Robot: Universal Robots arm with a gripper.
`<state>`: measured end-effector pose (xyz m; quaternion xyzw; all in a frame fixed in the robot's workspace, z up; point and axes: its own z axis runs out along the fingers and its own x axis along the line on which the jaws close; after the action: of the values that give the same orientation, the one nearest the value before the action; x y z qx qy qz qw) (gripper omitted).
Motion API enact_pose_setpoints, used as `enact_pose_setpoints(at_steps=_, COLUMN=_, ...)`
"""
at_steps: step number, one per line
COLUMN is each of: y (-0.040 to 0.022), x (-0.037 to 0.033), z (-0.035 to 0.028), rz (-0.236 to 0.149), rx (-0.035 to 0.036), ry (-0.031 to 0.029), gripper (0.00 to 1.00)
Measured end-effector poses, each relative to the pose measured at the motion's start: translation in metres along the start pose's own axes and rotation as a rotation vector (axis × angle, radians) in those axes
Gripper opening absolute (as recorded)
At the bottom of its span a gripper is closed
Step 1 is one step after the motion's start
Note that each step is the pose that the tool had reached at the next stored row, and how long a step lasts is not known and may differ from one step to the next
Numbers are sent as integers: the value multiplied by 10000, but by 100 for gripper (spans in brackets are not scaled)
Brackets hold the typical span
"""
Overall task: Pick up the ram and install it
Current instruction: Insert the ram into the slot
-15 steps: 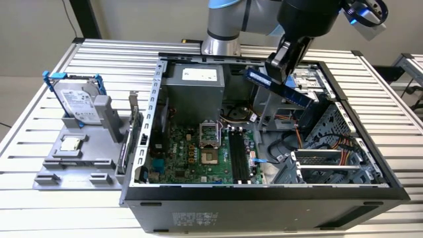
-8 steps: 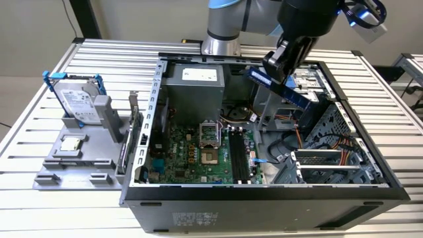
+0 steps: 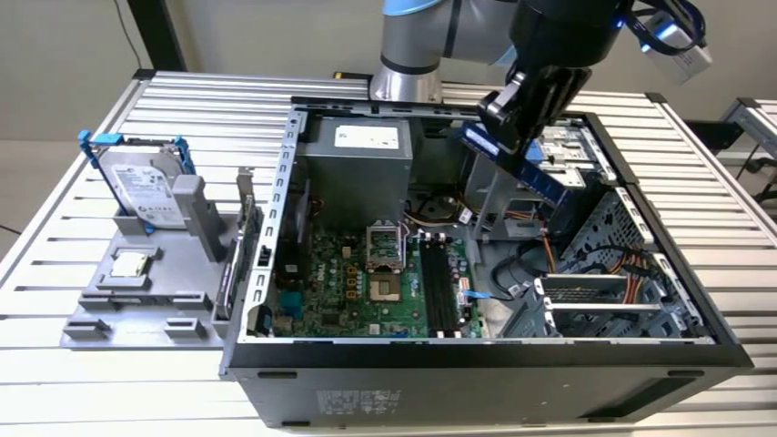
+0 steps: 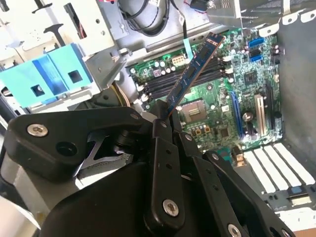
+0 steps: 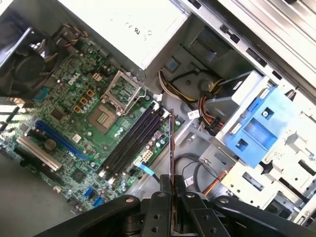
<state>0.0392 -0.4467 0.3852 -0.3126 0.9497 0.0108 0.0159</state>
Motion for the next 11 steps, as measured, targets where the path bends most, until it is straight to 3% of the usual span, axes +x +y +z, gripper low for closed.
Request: enact_pose_setpoints(at_steps=11, y=0, x=0, z=0, rz=1434, rx=53, ry=-15, gripper=0)
